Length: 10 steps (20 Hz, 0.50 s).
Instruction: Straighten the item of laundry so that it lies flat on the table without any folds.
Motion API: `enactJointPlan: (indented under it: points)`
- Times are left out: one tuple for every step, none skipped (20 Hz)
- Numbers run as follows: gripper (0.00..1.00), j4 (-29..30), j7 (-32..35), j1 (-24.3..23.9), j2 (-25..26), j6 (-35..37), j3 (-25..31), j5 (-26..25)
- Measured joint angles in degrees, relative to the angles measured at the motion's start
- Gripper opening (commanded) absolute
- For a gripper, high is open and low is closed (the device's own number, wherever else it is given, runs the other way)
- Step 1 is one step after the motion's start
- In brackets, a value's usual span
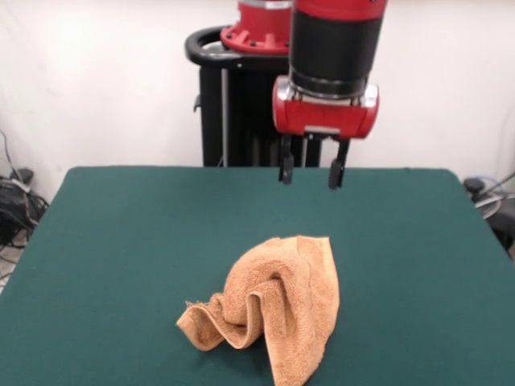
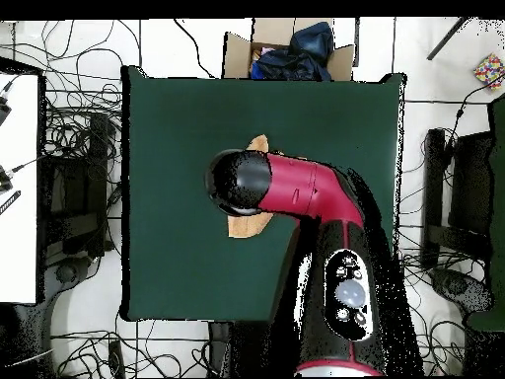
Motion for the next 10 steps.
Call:
enactJointPlan:
  points:
    - [1.0,-0.7,0.0,0.0,0.7,-0.1,0.0,0.0]
    - [1.0,-1.3,0.0,0.0,1.3,-0.1,0.0,0.0]
    - [1.0,-1.8,0.0,0.0,1.8,-0.1,0.0,0.0]
    - [1.0,-2.2,0.0,0.0,2.2,-0.1,0.0,0.0]
    - [1.0,-2.6,0.0,0.0,2.7,-0.1,0.0,0.0]
    - [1.0,-2.9,0.0,0.0,3.0,-0.1,0.0,0.0]
    - [1.0,-3.6,0.0,0.0,3.7,-0.1,0.0,0.0]
    - [1.0,-3.7,0.0,-0.1,3.9,-0.1,0.0,0.0]
    - [1.0,-4.0,0.0,-0.1,4.1,-0.1,0.0,0.0]
    - [1.0,-4.1,0.0,-0.1,4.2,-0.1,0.0,0.0]
